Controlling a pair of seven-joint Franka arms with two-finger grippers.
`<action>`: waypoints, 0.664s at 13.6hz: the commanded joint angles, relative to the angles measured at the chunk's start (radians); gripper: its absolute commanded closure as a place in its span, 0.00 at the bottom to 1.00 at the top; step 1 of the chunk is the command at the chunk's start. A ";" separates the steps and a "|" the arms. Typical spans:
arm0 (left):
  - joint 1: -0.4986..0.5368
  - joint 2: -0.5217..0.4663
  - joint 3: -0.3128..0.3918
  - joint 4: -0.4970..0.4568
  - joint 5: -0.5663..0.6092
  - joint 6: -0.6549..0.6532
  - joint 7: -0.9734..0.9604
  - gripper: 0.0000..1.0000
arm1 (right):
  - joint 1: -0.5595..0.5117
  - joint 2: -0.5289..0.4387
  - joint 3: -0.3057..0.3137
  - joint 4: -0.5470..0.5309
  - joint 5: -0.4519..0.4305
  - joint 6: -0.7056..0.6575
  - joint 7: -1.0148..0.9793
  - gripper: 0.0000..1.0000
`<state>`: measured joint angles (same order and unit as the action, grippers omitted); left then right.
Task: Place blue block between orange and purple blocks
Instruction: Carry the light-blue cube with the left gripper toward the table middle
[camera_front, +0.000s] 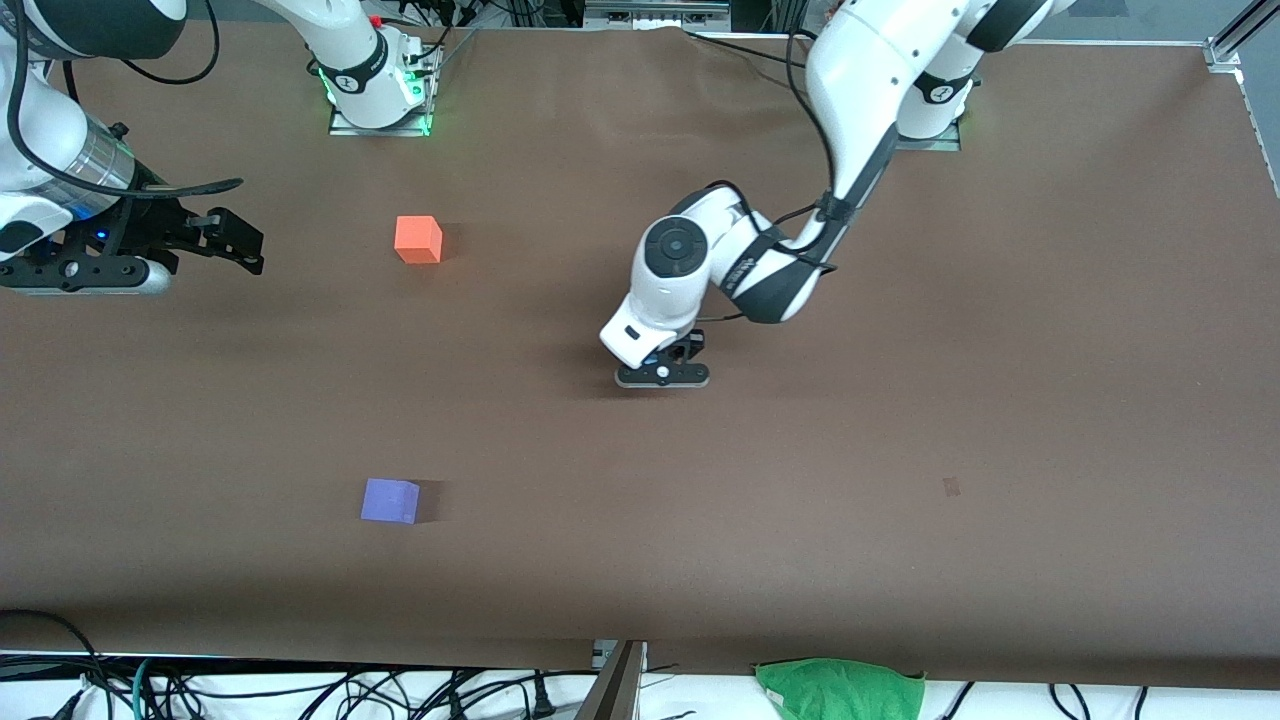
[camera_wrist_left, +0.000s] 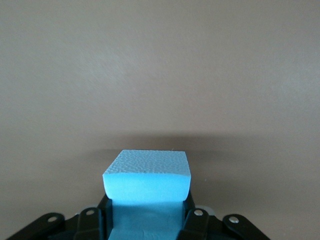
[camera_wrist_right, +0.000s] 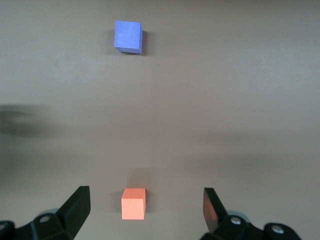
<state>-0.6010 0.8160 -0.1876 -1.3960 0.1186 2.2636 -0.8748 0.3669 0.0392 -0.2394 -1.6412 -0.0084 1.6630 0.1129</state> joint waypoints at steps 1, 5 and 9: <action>-0.049 0.069 0.034 0.086 0.052 -0.012 -0.091 0.84 | -0.002 0.007 0.000 0.023 0.005 -0.008 -0.007 0.00; -0.040 0.052 0.037 0.094 0.076 -0.032 -0.095 0.34 | 0.001 0.007 0.002 0.023 0.005 -0.005 -0.009 0.00; 0.021 -0.050 0.036 0.097 0.003 -0.133 -0.075 0.00 | 0.000 0.007 0.002 0.023 0.005 -0.005 -0.009 0.00</action>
<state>-0.6051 0.8331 -0.1487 -1.2896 0.1558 2.1851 -0.9518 0.3676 0.0392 -0.2389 -1.6407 -0.0082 1.6642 0.1128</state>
